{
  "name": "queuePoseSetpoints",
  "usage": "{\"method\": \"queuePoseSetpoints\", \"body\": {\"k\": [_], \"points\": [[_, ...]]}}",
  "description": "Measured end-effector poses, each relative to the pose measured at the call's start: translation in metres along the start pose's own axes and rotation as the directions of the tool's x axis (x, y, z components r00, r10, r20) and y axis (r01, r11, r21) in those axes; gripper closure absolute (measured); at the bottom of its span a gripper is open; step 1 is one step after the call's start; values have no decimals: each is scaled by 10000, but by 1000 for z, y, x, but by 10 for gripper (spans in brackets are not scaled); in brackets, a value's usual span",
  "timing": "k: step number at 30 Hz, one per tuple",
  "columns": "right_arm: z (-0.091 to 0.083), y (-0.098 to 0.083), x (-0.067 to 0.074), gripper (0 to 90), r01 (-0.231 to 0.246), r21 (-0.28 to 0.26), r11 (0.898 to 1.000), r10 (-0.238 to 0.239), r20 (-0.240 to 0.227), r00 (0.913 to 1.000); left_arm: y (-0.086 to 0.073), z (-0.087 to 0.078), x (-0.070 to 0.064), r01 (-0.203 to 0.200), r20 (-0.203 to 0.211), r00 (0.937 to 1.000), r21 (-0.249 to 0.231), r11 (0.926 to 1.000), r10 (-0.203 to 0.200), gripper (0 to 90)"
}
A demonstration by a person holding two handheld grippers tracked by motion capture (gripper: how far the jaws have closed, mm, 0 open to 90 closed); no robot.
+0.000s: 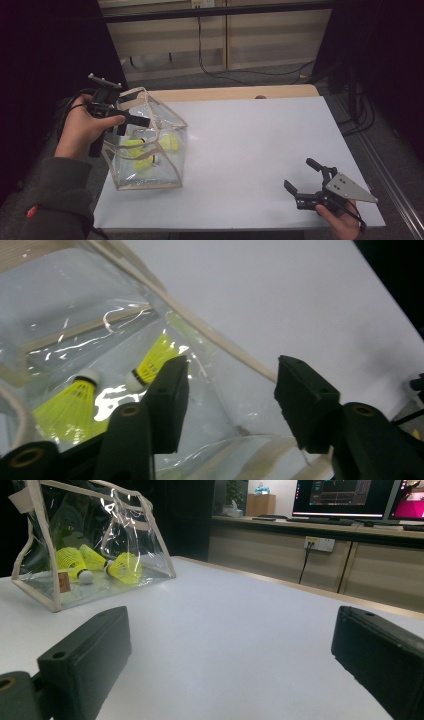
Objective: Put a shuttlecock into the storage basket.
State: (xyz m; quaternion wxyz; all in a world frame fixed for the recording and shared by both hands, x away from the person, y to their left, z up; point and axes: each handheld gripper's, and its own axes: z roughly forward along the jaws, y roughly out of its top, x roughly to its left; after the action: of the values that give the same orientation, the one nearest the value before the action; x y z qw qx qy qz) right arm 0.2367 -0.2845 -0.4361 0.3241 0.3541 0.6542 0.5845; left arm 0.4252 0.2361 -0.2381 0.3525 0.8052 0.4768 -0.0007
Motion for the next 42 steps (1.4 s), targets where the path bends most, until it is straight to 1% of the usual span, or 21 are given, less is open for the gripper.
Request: {"method": "queuePoseSetpoints", "body": {"k": [1,2,4,6,9,11,13,15,16,17,20,21,25,26,30,31,33,37,38,40,42], "points": [[0,0,0,23,-1,-1,10000,1,-4,10000,-1,0,-1,-93,3,10000,-4,10000,93,415],[0,0,0,23,21,9,10000,-21,-12,10000,-1,0,-3,-56,50,10000,-10,10000,56,384],[0,0,0,23,11,22,10000,-11,-16,10000,-3,0,-4,-128,227,9997,-12,9999,128,371],[0,0,0,23,-4,7,10000,4,-15,10000,-5,1,-6,-114,291,9995,-106,9999,117,353],[0,0,0,23,2,-11,10000,-2,-1,10000,-7,1,-10,-185,555,9983,-165,9997,194,331],[0,0,0,23,-10,-6,10000,10,-3,10000,-8,1,-13,-314,662,9973,-155,9994,324,300],[0,0,0,23,31,18,10000,-31,6,10000,-8,1,-17,-496,660,9965,-196,9986,508,285],[-1,0,0,23,-9,-7,10000,9,2,10000,-9,2,-21,-567,800,9951,-190,9982,581,278],[-1,0,0,23,-9,-7,10000,9,2,10000,-9,2,-21,-567,800,9951,-190,9982,581,274],[-2,0,0,23,24,-20,10000,-24,47,10000,-8,3,-25,-617,939,9935,-306,9976,644,261],[-2,1,1,23,40,-26,10000,-40,62,10000,-8,6,-32,-840,1147,9896,-237,9962,862,252],[-2,1,1,23,46,-31,10000,-46,51,10000,-8,7,-34,-938,1143,9889,-189,9954,954,246],[-2,1,1,23,53,-30,10000,-53,26,10000,-8,12,-41,-983,1355,9856,-273,9948,1011,229],[-2,0,1,23,51,-25,10000,-51,33,10000,-8,13,-42,-1050,1404,9843,-245,9942,1075,226],[-3,1,0,23,32,-35,10000,-32,42,10000,-8,16,-47,-1172,1418,9824,-400,9923,1218,201],[-3,1,0,23,42,-53,10000,-42,37,10000,-8,17,-49,-1152,1483,9817,-378,9926,1196,198],[-3,1,0,23,16,-34,10000,-15,35,10000,-9,18,-51,-1251,1485,9805,-354,9915,1291,196],[-2,0,1,23,38,-25,10000,-38,27,10000,-8,17,-53,-1306,1495,9796,-339,9909,1343,196],[-2,0,1,23,44,-16,10000,-44,12,10000,-7,15,-54,-1297,1396,9811,-383,9908,1338,197],[-2,0,1,23,48,-14,10000,-48,14,10000,-5,13,-55,-1305,1476,9798,-404,9906,1351,201],[-2,0,2,23,21,18,10000,-20,-16,10000,-2,10,-57,-1309,1436,9802,-485,9902,1366,201]]}}
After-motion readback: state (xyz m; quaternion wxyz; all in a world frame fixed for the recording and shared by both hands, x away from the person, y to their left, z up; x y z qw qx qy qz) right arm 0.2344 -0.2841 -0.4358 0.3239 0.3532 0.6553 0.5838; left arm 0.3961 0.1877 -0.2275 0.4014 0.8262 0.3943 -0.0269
